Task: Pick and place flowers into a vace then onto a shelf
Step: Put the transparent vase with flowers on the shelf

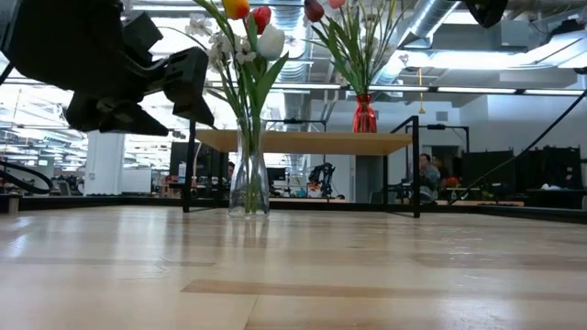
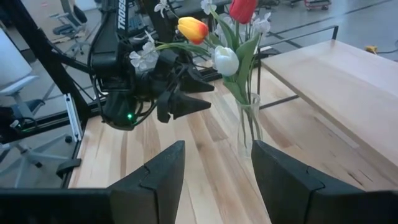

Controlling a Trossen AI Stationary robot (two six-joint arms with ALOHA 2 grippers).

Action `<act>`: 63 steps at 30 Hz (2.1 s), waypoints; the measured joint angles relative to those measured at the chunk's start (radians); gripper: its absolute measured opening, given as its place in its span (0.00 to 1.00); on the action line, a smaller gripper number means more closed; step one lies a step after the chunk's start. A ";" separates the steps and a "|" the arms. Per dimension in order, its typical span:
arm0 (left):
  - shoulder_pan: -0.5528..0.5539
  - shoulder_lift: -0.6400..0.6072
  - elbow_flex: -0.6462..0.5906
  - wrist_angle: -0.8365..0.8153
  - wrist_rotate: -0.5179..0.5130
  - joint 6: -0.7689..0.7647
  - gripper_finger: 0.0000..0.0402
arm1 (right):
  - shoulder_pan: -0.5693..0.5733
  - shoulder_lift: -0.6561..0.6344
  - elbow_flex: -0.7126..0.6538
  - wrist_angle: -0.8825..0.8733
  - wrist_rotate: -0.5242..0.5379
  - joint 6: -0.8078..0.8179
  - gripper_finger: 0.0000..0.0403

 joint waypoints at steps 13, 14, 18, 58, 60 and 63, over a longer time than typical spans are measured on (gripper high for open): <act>-0.001 0.000 -0.133 0.335 -0.070 0.133 0.92 | -0.006 0.000 0.000 -0.007 -0.001 -0.001 0.44; -0.001 0.000 -0.153 0.398 -0.067 0.168 0.92 | -0.010 0.000 0.000 -0.007 -0.001 -0.001 0.44; 0.000 0.000 -0.213 0.612 -0.081 0.370 0.92 | -0.026 0.000 0.000 -0.007 -0.001 -0.002 0.44; 0.175 0.001 -0.312 1.421 0.037 1.228 0.92 | -0.125 0.000 0.000 -0.006 -0.005 -0.002 0.44; 0.187 0.001 -0.312 1.425 0.048 1.243 0.92 | -0.124 0.000 0.000 -0.007 -0.005 -0.002 0.44; 0.208 0.001 -0.312 1.461 0.069 1.270 0.92 | -0.124 0.000 0.000 -0.008 -0.005 -0.002 0.44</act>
